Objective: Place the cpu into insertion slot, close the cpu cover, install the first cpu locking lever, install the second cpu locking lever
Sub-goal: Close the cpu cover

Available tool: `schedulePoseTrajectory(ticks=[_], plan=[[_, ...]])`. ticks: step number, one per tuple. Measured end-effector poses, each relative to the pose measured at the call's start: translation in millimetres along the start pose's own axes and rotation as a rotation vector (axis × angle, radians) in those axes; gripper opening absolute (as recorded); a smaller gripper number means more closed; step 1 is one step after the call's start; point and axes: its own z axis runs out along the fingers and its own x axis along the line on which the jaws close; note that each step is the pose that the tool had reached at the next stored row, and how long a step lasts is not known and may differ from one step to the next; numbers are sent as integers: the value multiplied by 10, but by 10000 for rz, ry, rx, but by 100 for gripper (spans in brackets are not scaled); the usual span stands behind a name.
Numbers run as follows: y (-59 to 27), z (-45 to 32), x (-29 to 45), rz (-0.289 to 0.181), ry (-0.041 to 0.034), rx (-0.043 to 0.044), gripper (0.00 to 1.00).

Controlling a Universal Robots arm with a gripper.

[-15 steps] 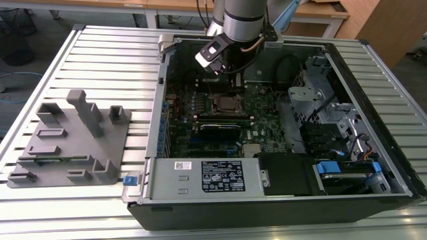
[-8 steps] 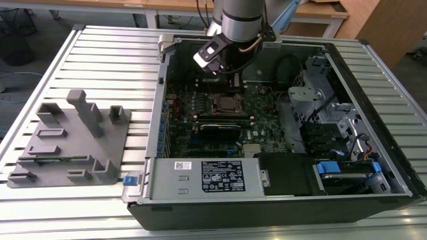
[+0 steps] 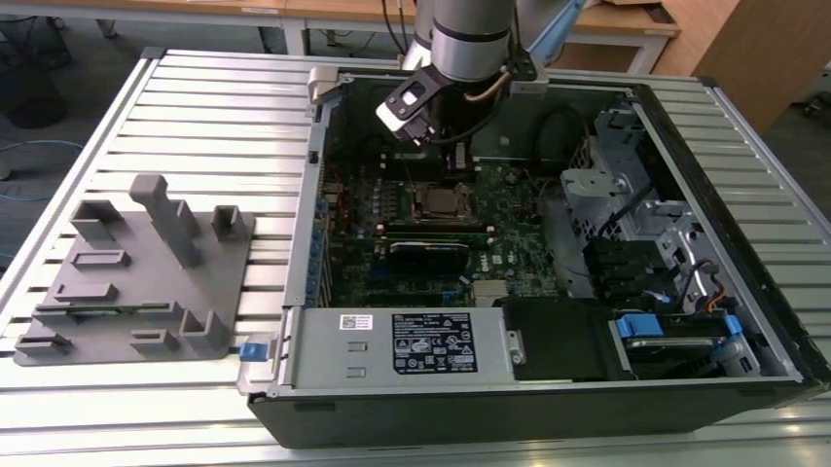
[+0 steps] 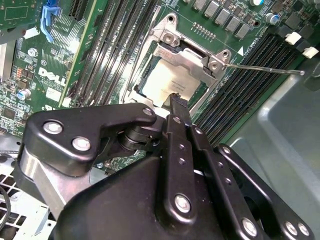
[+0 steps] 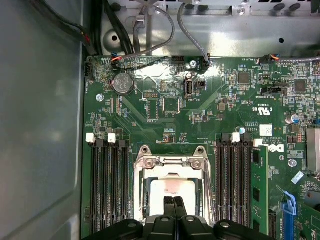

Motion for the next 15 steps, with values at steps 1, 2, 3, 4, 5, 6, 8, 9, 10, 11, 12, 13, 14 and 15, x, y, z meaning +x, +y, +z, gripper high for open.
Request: schedulePoseTrajectory(ticks=[1, 2, 3, 4, 5, 6, 8, 9, 10, 11, 12, 13, 14, 15], plan=[[0, 0, 0, -19, 1, 0, 11], [0, 1, 0, -92, 5, -1, 11], [0, 1, 0, -228, 11, -3, 11], [0, 2, 0, -408, 17, -4, 11], [-1, 1, 0, -565, 22, -5, 11], [-2, 1, 0, -710, 25, -6, 11], [-3, 1, 0, -1018, 36, -10, 11], [-5, 1, 0, -1159, 40, -11, 11], [-7, 1, 0, -1294, 45, -13, 11], [-9, 1, 0, -1424, 48, -13, 11], [-11, 1, 0, -1562, 52, -15, 11], [-13, 1, 0, -1682, 56, -16, 11], [-14, 1, 0, -1812, 60, -17, 11], [-16, 2, 0, -1934, 65, -18, 11]])
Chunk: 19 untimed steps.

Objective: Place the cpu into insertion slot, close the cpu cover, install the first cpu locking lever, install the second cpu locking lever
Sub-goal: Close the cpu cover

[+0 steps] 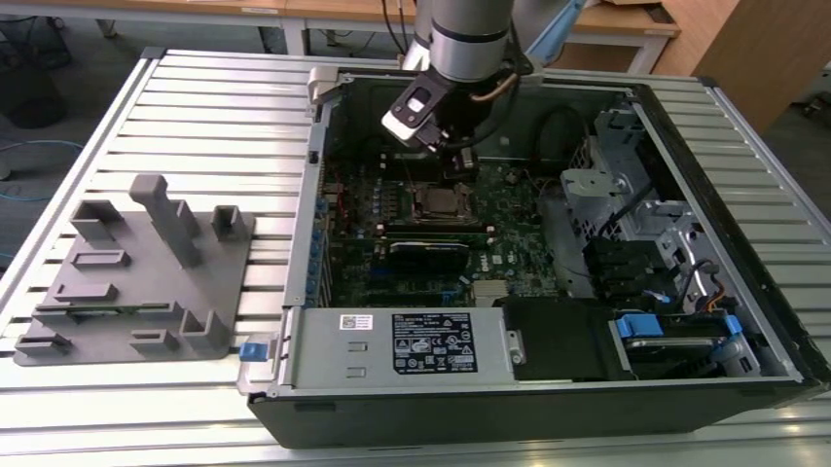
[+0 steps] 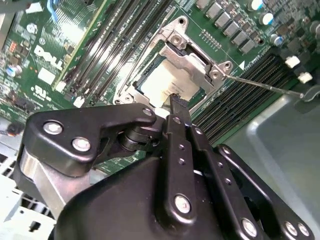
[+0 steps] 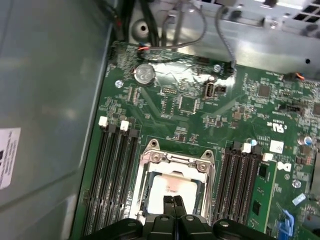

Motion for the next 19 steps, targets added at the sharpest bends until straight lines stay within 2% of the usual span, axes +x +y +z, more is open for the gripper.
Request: schedulePoseTrajectory(ticks=[8, 19], plan=[[-4, 1, 1, -997, 39, -10, 11], [-4, 1, 1, -1030, 40, -10, 11]])
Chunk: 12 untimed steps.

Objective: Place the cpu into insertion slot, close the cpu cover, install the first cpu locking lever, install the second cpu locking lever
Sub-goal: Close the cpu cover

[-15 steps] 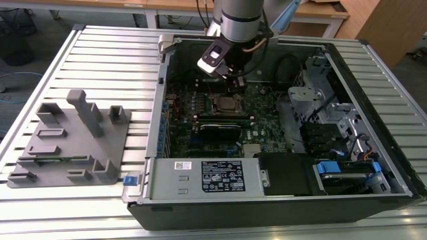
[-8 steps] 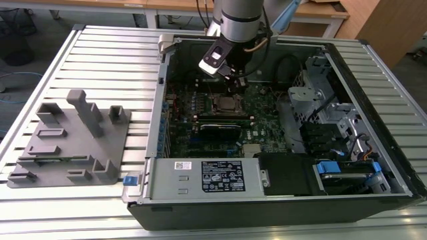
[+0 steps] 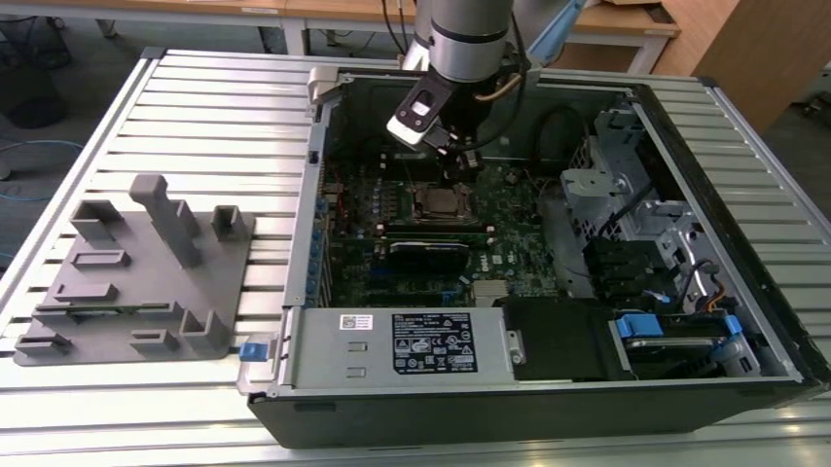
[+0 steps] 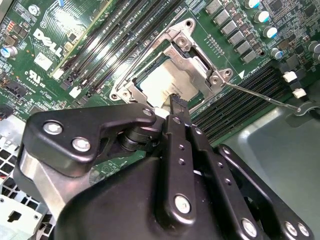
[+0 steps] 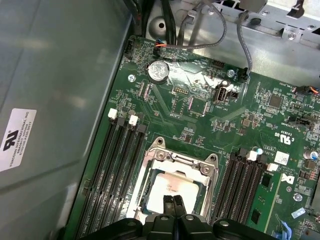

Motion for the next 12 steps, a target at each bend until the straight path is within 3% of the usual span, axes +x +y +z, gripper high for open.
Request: schedulePoseTrajectory(ticks=[6, 12], plan=[[0, 0, 0, -423, 17, -5, 11], [0, 2, 0, -1413, 57, -15, 11]])
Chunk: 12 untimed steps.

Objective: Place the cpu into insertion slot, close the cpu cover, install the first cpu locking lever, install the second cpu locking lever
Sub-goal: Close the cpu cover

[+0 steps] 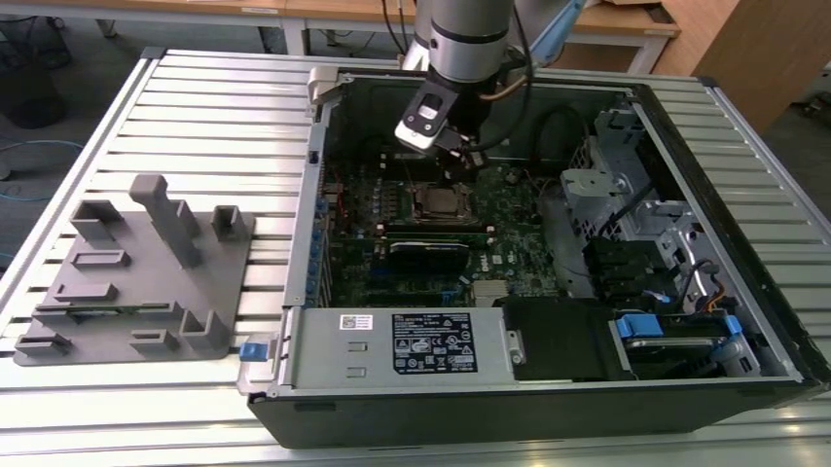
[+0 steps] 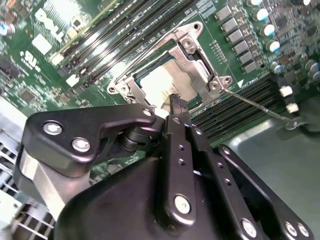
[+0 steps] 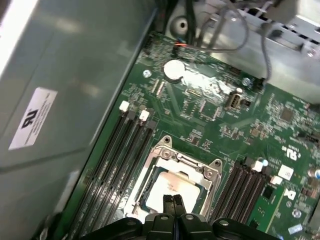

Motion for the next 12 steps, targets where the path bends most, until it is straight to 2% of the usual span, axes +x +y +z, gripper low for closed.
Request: schedulePoseTrajectory(ticks=[12], plan=[[0, 11, 0, -2158, 86, -22, 11]])
